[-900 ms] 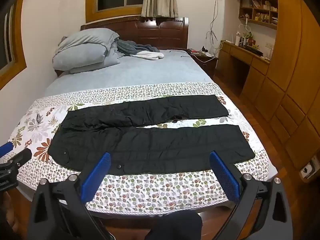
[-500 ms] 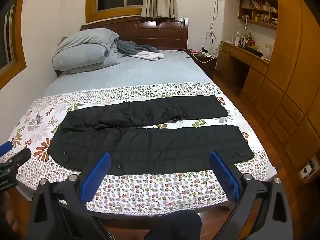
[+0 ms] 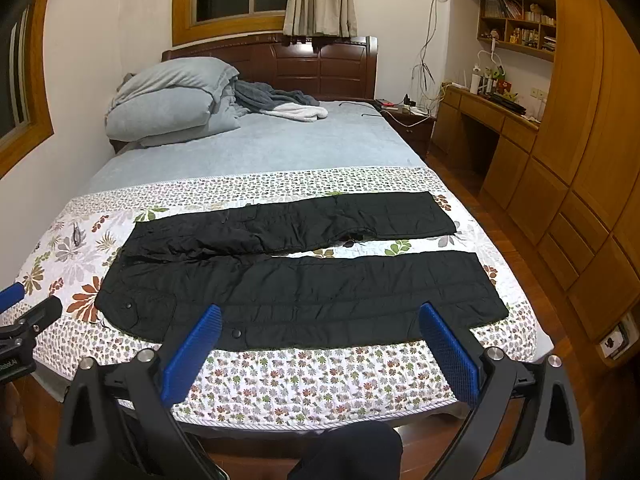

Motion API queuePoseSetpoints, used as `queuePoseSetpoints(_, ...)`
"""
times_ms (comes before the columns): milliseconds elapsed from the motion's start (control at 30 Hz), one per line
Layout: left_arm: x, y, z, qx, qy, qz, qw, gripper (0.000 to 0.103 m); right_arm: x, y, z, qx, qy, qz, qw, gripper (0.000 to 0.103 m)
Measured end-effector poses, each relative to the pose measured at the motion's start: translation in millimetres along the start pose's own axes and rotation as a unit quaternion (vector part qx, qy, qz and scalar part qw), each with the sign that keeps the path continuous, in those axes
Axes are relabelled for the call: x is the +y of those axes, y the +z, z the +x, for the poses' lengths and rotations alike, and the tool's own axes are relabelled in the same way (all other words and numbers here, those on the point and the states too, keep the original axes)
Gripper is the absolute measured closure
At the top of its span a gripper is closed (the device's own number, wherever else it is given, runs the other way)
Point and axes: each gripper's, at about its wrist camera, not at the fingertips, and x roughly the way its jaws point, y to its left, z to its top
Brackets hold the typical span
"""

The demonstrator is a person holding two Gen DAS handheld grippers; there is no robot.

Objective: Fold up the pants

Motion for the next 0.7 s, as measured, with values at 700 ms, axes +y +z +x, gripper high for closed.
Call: queuePoseSetpoints(700,0.3,-1.5,1.6,0.000,0.001,0.001,1.0000,0.003,-1.6,-0.5,1.0,0.000,-0.002,0.000,1.000,0.003)
